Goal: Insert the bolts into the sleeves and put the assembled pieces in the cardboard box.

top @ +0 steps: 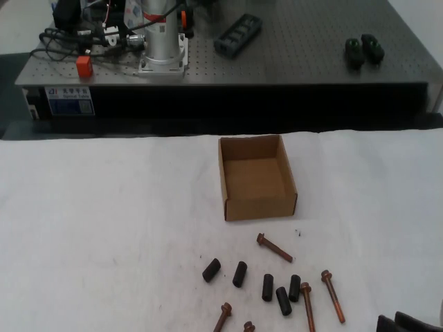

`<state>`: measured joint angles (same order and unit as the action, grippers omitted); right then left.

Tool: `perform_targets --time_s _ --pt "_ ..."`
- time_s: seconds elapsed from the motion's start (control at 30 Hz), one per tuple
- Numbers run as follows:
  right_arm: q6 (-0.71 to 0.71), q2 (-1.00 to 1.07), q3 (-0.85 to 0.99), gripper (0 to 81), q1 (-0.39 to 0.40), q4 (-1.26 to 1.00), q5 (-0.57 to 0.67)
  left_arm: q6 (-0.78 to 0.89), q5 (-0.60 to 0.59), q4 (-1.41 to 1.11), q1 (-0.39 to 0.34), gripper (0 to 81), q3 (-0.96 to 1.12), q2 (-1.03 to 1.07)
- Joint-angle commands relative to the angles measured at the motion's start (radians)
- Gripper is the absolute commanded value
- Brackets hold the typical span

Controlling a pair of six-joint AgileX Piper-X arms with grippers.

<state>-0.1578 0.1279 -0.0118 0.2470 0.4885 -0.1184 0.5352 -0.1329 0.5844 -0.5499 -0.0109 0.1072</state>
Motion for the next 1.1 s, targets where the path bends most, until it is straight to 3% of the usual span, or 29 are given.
perform_targets --time_s 0.0,0.33,0.53,0.77,0.9,1.07 --pt "-0.15 -0.009 0.012 24.5 -0.006 -0.054 -0.006 0.011 0.015 -0.04 0.003 0.7 0.011 -0.007" --pt "-0.374 -0.005 0.012 24.5 -0.006 -0.275 0.05 0.011 0.016 -0.101 0.003 0.7 0.011 -0.007" --pt "-0.36 0.125 0.05 24.4 -0.006 -0.325 0.1 0.05 -0.076 -0.235 0.003 2.2 0.011 -0.005" --pt "-0.141 0.675 0.328 24.5 -0.006 -0.175 0.118 0.075 -0.081 -0.284 0.003 33.7 0.011 -0.005" --pt "0.014 1.097 0.592 24.5 -0.006 -0.002 0.098 0.086 -0.081 -0.284 0.003 34.8 0.011 -0.005" --pt "0.075 1.422 0.859 24.5 -0.006 0.241 0.017 0.086 -0.081 -0.284 0.003 34.8 0.011 -0.005"
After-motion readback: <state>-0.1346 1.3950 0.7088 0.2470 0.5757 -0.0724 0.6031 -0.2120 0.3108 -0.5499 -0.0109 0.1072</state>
